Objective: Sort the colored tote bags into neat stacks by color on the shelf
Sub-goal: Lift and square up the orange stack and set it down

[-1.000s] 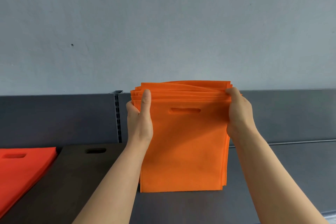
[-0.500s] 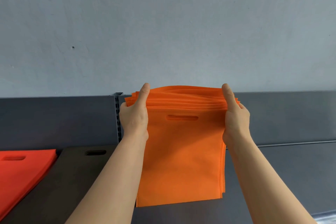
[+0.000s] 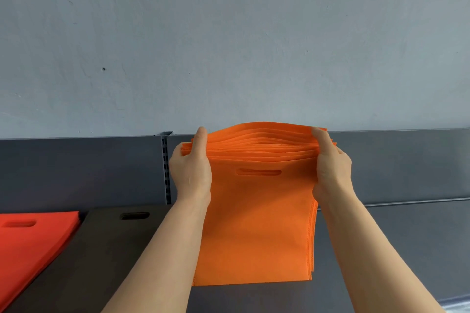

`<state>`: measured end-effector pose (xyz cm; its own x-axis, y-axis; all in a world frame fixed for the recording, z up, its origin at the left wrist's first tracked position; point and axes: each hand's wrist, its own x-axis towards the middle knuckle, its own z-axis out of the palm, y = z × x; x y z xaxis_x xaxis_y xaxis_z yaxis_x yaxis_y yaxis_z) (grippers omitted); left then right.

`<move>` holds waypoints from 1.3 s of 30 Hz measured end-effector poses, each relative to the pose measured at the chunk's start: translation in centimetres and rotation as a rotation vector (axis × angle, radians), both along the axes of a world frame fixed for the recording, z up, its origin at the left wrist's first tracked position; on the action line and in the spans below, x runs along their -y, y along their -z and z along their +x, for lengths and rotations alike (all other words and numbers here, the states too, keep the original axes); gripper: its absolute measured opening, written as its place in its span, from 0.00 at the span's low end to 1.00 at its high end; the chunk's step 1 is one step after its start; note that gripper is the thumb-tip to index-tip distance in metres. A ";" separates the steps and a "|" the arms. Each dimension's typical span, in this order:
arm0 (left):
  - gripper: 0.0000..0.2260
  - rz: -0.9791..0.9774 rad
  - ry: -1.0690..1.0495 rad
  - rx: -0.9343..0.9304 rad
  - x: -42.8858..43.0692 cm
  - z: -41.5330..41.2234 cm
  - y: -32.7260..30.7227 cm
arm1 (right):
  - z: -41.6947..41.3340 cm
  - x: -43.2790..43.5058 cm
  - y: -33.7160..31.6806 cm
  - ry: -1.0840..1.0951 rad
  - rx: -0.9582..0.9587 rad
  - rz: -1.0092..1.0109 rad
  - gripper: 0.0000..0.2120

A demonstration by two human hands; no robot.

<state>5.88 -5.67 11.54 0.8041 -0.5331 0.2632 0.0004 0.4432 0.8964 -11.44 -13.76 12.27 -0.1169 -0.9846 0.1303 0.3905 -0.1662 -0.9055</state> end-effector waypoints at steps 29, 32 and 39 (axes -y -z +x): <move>0.13 -0.073 0.016 0.016 -0.9 -0.4 0.4 | -0.2 0.1 0.0 -0.001 0.018 0.008 0.25; 0.13 -0.079 0.010 0.024 -0.8 -0.6 0.3 | 0.0 0.2 0.2 0.051 0.062 -0.017 0.19; 0.16 -0.051 -0.058 -0.020 -1.1 -0.6 -0.1 | -1.1 0.3 1.1 -0.238 -0.021 -0.196 0.38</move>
<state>5.32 -4.53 11.63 0.8386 -0.4717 0.2725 -0.0090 0.4882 0.8727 -12.59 -14.06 11.15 0.1190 -0.9399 0.3201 0.4213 -0.2441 -0.8735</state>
